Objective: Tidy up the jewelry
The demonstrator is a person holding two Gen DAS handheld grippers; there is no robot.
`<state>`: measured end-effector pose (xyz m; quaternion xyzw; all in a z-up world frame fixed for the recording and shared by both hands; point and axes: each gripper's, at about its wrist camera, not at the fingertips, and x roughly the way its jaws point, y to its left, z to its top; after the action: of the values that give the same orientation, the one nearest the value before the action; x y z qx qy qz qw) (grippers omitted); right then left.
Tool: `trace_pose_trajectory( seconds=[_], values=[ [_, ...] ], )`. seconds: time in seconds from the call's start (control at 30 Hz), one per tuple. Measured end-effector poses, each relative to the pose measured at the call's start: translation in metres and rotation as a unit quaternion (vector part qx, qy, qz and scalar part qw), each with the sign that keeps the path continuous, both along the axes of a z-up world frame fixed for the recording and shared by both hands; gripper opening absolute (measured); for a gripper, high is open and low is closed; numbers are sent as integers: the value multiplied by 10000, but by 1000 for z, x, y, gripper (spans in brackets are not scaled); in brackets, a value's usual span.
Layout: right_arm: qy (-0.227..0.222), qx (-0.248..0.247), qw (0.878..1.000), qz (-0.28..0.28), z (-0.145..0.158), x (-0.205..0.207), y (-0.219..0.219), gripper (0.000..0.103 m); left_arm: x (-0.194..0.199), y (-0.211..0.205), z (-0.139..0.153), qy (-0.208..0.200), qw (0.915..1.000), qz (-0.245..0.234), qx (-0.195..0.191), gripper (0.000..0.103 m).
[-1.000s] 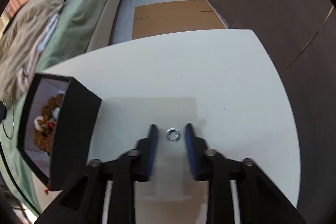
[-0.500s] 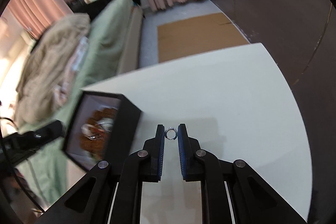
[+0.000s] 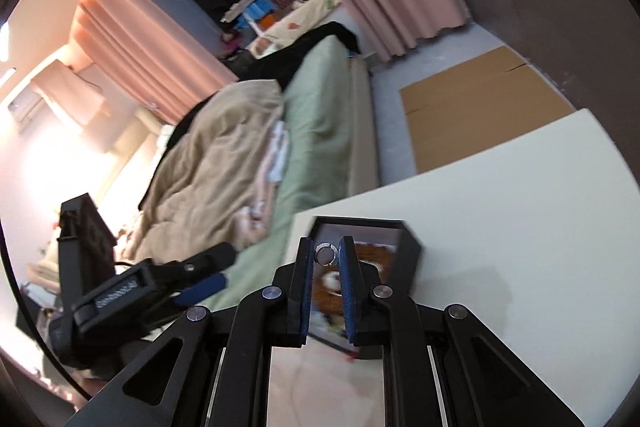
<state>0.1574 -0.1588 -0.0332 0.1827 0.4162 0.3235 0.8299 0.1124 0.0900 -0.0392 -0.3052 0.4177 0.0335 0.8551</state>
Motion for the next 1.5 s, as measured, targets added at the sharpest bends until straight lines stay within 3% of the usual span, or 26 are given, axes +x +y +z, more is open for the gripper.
trace_pose_trajectory(
  seconds=[0.03,0.1,0.13,0.17,0.2,0.57,0.93,1.13,1.27,1.5],
  values=[
    [-16,-36,10000,3,1,0,5,15,0,1,1,-31,10000,-2,12,78],
    [85,-100,9999,92,-2,1,14,27,0,2,3,-58,10000,1,49,78],
    [142,-116,9998,110,-3,2,15,48,0,2,3,-62,10000,0,70,78],
    [151,-135,9998,64,-5,2,15,62,-1,2,3,-69,9999,-7,85,78],
    [95,-170,9998,-44,-4,0,12,64,-2,2,4,-84,9999,-19,106,78],
    [61,-520,9975,-472,5,-10,-24,64,-21,-23,17,-322,9943,-316,966,81],
    [-311,-1461,9862,-712,18,-42,-45,65,-45,-51,26,-459,9866,-515,1476,89],
    [-431,-1580,9840,-698,23,-52,-54,77,-57,-60,27,-539,9828,-629,1648,99],
    [-534,-1609,9832,-673,28,-58,-59,98,-65,-65,28,-624,9811,-650,1711,102],
    [-658,-1610,9826,-645,33,-64,-66,103,-79,-79,30,-808,9754,-776,1899,103]
  ],
)
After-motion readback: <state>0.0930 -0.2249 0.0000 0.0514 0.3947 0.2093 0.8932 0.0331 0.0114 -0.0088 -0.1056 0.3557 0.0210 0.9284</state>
